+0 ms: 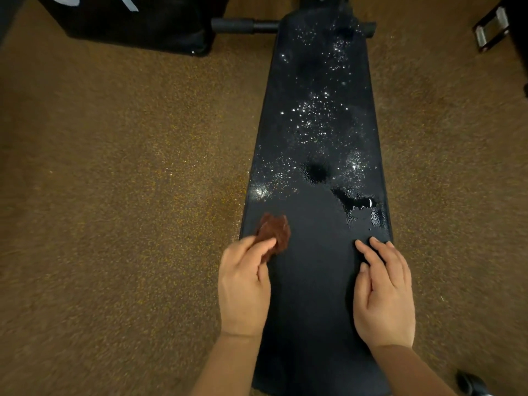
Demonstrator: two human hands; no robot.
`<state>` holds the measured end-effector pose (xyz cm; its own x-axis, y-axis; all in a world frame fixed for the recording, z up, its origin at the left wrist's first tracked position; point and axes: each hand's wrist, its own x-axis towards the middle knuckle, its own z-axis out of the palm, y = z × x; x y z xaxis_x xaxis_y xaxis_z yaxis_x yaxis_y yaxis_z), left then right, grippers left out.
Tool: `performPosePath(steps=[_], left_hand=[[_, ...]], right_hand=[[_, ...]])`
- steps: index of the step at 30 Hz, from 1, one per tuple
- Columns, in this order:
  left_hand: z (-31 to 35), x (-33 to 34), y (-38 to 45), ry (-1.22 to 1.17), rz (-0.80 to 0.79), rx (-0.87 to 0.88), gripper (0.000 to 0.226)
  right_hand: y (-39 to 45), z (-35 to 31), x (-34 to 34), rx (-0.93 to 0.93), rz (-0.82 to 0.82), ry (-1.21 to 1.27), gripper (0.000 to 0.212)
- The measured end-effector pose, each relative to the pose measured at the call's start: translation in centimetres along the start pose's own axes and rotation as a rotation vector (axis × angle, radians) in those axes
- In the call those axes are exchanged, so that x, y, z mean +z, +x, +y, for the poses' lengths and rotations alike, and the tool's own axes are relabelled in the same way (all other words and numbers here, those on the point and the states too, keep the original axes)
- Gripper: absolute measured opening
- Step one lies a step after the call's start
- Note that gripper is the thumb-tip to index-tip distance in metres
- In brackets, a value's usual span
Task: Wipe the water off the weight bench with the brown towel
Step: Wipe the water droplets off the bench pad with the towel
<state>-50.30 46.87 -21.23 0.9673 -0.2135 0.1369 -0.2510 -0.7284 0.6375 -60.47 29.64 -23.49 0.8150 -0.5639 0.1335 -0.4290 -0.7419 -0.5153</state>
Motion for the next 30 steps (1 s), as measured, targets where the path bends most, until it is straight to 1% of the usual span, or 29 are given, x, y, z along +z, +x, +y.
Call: performPosePath(steps=[3,7,9,12,15,18,24,26,28,30], left_hand=[[-0.5,0.3,1.7,0.013,0.045,-0.047,0.040],[-0.3,2.1,9.1,-0.039,0.158,-0.213,0.031],[-0.2,2.7,11.3,-0.088,0.187,-0.255,0.029],[-0.1,2.2,8.9,-0.110,0.176,-0.292,0.030],[-1.1,0.9,5.1,-0.128,0.157,-0.282,0.031],[-1.1,0.8,5.3,-0.138,0.141,-0.299,0.033],[1.3,3.9,11.0,-0.149,0.149,-0.212,0.033],[1.6,3.7,9.4,-0.068,0.087,-0.142,0.036],[1.5,2.9,6.3,0.001,0.015,-0.008,0.040],[1.1,2.3,4.7,-0.005,-0.011,0.056,0.042]], right_hand=[[0.1,0.1,0.1,0.001,0.001,0.005,0.039],[0.2,0.1,0.1,0.001,-0.002,0.018,0.039],[0.2,0.2,0.2,-0.002,-0.005,0.009,0.039],[0.1,0.2,0.1,-0.002,0.002,0.020,0.039],[0.2,0.0,0.1,0.001,0.000,0.020,0.039],[0.2,-0.1,0.1,0.010,0.000,0.018,0.039],[0.3,-0.1,0.1,0.010,-0.006,0.017,0.039],[0.3,0.0,0.1,0.008,-0.006,0.013,0.039],[0.4,0.0,0.1,0.005,0.002,0.022,0.039],[0.4,-0.1,0.1,0.007,0.006,0.025,0.039]])
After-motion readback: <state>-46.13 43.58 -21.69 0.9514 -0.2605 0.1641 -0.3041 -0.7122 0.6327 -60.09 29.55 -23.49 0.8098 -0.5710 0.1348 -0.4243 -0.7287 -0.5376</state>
